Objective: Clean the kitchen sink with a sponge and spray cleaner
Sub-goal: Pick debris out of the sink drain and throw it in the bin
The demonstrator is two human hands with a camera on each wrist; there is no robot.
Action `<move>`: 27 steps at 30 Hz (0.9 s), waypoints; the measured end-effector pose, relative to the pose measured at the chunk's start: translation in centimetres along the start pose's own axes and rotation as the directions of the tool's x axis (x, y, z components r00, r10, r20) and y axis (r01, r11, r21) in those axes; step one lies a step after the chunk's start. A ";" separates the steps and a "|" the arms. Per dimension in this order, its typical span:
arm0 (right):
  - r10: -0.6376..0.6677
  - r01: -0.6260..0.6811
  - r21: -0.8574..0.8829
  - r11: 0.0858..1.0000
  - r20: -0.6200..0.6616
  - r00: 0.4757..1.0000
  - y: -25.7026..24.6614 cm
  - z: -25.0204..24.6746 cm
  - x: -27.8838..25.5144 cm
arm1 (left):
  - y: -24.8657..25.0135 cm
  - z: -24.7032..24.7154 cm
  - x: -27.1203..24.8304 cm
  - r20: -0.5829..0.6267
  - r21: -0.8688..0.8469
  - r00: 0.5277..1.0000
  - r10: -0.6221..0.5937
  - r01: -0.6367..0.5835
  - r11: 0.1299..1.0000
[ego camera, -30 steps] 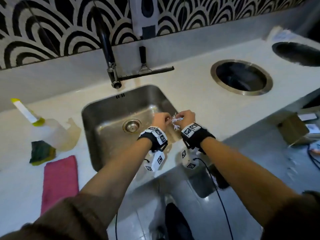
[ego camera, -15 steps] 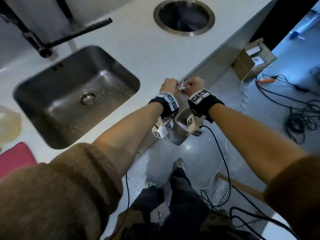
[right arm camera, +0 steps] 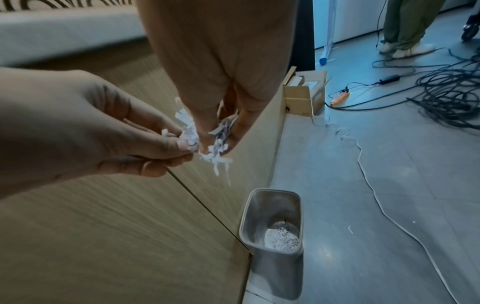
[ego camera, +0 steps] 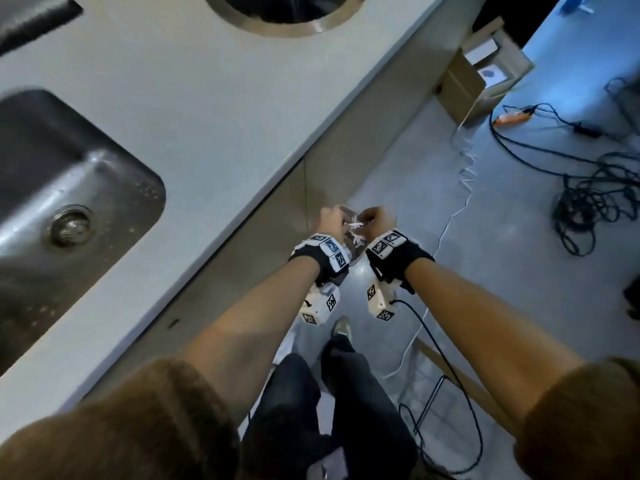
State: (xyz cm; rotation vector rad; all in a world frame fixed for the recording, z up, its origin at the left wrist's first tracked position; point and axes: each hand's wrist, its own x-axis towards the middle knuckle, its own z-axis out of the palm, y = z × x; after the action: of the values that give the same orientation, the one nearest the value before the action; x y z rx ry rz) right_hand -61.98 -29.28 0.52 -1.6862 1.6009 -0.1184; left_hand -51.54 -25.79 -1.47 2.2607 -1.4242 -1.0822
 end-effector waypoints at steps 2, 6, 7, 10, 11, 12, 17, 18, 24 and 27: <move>0.015 -0.015 -0.023 1.000 0.025 1.000 2.2 1.7 3.2 | -1.2 2.1 2.7 0.019 0.033 1.000 -0.004 0.003 0.999; 0.045 -0.046 0.022 0.999 0.030 0.999 6.7 5.4 9.5 | -4.5 7.0 10.0 0.056 0.088 0.997 -0.047 0.042 0.995; 0.040 -0.042 0.056 0.998 0.028 0.999 8.1 6.6 11.5 | -5.4 8.2 12.1 0.057 0.098 0.998 -0.032 0.026 0.995; 0.067 -0.069 0.029 0.997 0.041 0.997 12.6 10.7 17.4 | -8.5 12.3 17.6 0.038 0.107 0.999 -0.021 0.017 0.994; 0.086 -0.087 0.075 0.993 0.012 0.996 14.5 12.4 20.2 | -9.9 14.2 20.1 0.035 0.112 0.999 -0.026 0.022 0.993; 0.103 -0.104 0.080 0.991 0.015 0.995 16.2 14.0 22.3 | -11.1 15.8 22.1 0.040 0.112 0.999 -0.023 0.019 0.994; 0.115 -0.106 -0.048 0.993 0.261 0.958 21.8 19.0 28.9 | -15.3 21.0 28.1 0.143 0.152 0.990 -0.022 0.000 0.988; 0.107 -0.096 -0.053 0.994 0.293 0.950 22.5 19.9 29.6 | -16.1 21.8 28.6 0.132 0.142 0.991 -0.022 0.003 0.990; 0.091 -0.079 -0.056 0.995 0.253 0.963 24.9 23.5 31.2 | -18.4 25.7 30.1 0.142 0.121 0.990 -0.009 -0.008 0.993; 0.108 -0.103 -0.040 0.994 0.171 0.979 25.1 23.5 31.7 | -19.0 26.5 30.3 0.121 0.168 0.992 0.026 -0.046 0.985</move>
State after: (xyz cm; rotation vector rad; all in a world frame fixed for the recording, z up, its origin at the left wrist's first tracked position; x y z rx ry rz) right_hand -62.66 -43.32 -44.12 -1.5846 1.5644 0.1040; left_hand -50.21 -38.19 -44.18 2.3091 -1.6569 -1.1412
